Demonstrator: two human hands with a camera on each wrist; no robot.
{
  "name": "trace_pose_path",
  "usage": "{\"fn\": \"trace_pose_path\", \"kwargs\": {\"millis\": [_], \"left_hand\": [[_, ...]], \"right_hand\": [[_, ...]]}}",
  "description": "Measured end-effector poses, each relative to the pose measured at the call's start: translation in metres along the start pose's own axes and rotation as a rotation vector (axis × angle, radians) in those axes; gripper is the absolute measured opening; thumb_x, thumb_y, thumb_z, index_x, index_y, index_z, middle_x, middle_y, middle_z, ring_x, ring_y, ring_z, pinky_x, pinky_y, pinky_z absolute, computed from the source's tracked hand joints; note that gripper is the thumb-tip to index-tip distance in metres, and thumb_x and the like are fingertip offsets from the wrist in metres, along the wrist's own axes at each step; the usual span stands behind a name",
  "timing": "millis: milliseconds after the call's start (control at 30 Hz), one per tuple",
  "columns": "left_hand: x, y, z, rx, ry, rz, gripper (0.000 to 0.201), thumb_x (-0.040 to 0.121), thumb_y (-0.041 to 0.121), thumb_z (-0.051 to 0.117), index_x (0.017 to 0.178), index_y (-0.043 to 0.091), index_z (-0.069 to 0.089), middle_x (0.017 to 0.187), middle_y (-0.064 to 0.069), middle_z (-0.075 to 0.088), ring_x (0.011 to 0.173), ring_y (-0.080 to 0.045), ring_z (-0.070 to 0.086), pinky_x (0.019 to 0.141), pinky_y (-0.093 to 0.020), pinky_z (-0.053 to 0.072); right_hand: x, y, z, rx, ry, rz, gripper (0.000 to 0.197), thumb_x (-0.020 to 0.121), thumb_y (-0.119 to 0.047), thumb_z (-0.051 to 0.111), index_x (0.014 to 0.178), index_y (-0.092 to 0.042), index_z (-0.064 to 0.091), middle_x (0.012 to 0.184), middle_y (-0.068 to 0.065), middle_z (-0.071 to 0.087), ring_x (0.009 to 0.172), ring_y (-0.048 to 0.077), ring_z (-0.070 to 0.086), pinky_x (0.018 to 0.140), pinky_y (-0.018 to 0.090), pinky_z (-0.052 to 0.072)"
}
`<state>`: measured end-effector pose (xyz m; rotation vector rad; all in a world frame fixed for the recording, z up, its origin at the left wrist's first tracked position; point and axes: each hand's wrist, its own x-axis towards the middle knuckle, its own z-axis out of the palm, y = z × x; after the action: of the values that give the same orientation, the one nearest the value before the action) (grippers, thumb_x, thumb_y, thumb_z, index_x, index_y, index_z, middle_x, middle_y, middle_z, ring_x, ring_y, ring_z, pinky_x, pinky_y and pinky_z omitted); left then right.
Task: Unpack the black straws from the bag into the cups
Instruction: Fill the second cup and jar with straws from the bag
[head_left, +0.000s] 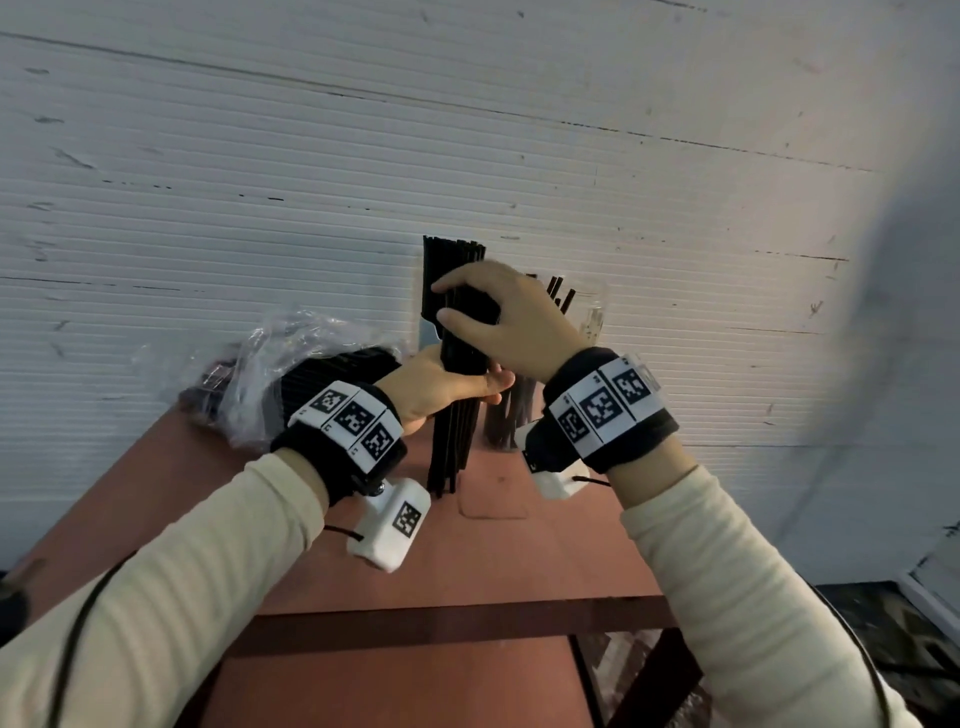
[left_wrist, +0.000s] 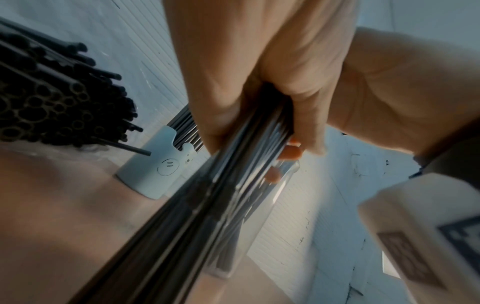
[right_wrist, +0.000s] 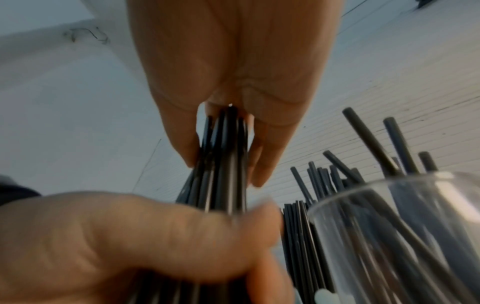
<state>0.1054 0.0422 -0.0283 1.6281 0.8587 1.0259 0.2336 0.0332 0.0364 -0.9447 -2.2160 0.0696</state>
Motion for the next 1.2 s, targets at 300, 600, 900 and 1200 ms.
{"fn": "trace_pose_path", "kwargs": {"millis": [300, 600, 900, 1200], "left_hand": [[-0.008, -0.028, -0.003, 0.245, -0.165, -0.264, 0.023, 0.083, 0.032, 0.073, 0.089, 0.01, 0.073, 0.086, 0.002, 0.072, 0.095, -0.014, 0.066, 0.1, -0.03, 0.045], [-0.019, 0.015, -0.003, 0.261, -0.268, -0.109, 0.027, 0.092, 0.029, 0.062, 0.069, 0.015, 0.064, 0.076, -0.003, 0.065, 0.095, -0.028, 0.067, 0.1, -0.04, 0.048], [-0.029, 0.029, 0.017, 0.372, -0.52, -0.057, 0.017, 0.088, 0.017, 0.068, 0.077, 0.005, 0.066, 0.077, -0.016, 0.068, 0.081, -0.025, 0.068, 0.083, -0.032, 0.056], [0.014, 0.014, 0.03, 0.255, 0.227, 0.17, 0.093, 0.058, 0.043, 0.089, 0.13, 0.03, 0.03, 0.115, 0.0, 0.048, 0.102, -0.009, 0.054, 0.082, -0.022, 0.046]], "right_hand": [[-0.015, 0.001, 0.01, 0.084, 0.063, 0.051, 0.026, 0.087, -0.011, 0.062, 0.113, -0.01, 0.061, 0.105, 0.001, 0.061, 0.09, 0.007, 0.054, 0.077, 0.0, 0.035], [-0.031, -0.008, -0.026, 0.338, 0.242, 0.229, 0.087, 0.072, -0.046, 0.081, 0.14, -0.024, 0.032, 0.13, -0.005, 0.045, 0.104, 0.007, 0.057, 0.085, 0.022, 0.053], [-0.052, 0.001, -0.026, 0.391, -0.335, 0.192, 0.022, 0.082, -0.019, 0.075, 0.101, -0.01, 0.07, 0.092, -0.005, 0.066, 0.088, 0.0, 0.064, 0.078, 0.016, 0.05], [-0.024, 0.027, -0.079, 0.507, 0.242, 0.266, 0.007, 0.08, -0.013, 0.067, 0.075, -0.013, 0.062, 0.058, -0.004, 0.053, 0.047, 0.011, 0.041, 0.04, 0.018, 0.029]]}}
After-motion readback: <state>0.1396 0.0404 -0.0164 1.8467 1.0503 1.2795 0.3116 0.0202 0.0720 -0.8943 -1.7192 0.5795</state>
